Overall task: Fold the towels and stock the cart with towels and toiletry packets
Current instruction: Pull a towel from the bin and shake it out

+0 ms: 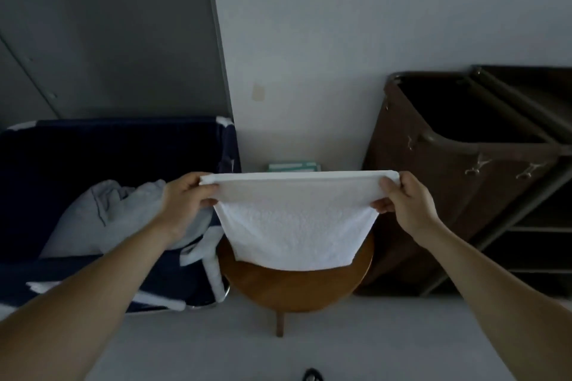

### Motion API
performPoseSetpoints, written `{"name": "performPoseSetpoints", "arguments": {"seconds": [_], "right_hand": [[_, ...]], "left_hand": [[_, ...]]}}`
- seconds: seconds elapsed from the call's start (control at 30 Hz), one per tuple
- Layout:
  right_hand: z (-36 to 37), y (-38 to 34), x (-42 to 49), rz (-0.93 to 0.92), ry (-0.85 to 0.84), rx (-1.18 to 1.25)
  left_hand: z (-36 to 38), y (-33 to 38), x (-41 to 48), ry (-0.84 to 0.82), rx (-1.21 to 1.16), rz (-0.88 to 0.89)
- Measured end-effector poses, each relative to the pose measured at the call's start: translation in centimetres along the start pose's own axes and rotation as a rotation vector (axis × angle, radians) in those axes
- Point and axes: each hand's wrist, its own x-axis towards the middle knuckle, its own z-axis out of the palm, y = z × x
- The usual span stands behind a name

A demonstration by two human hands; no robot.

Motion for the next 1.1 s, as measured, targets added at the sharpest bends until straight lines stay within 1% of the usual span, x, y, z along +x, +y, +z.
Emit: {"name": "performPoseSetpoints", "arguments": {"seconds": [0.1,0.2,0.37,0.47,0.53,0.6,0.67,0.77,0.87,0.93,1.0,1.1], "right_hand": [[1.2,3.3,-3.0,0.125,-0.055,0.015],[1.8,5.6,-5.1,0.207,-0.109,-0.019],[1.6,7.2,-5.8,0.215,-0.150,-0.170],[1.3,7.7,-4.5,0.206,-0.128,-0.214],[1.3,8.1,-2.7,0.216,-0.117,-0.203],[1.5,8.5,-0.3,0.235,-0.109,-0.166],[2.2,9.3,2.9,0.269,-0.104,-0.114],[4.1,11.0,8.1,0.348,-0.141,-0.041],[6.9,13.9,13.9,0.424,-0.209,-0.044],[9.2,16.7,17.6,0.471,-0.257,-0.053],[12.1,20.4,20.9,0.521,-0.295,-0.057],[16.1,26.0,23.4,0.623,-0.335,-0.084]], "left_hand": [[-0.1,-4.5,-2.2,-0.011,-0.011,-0.154],[-0.8,-7.3,-3.6,-0.034,0.062,-0.270],[-1.7,-8.0,-3.7,-0.160,0.167,-0.337],[-1.2,-7.0,-2.1,-0.235,0.290,-0.334],[-0.4,-6.4,-0.1,-0.258,0.361,-0.316],[0.7,-6.2,2.6,-0.247,0.384,-0.301],[2.0,-6.6,5.7,-0.209,0.391,-0.299],[4.0,-8.5,10.4,-0.124,0.369,-0.353],[5.9,-11.6,15.9,-0.057,0.427,-0.419],[7.3,-14.4,19.8,-0.055,0.460,-0.456],[9.1,-18.2,23.4,-0.042,0.493,-0.488],[11.7,-24.3,26.5,0.004,0.461,-0.576]]}}
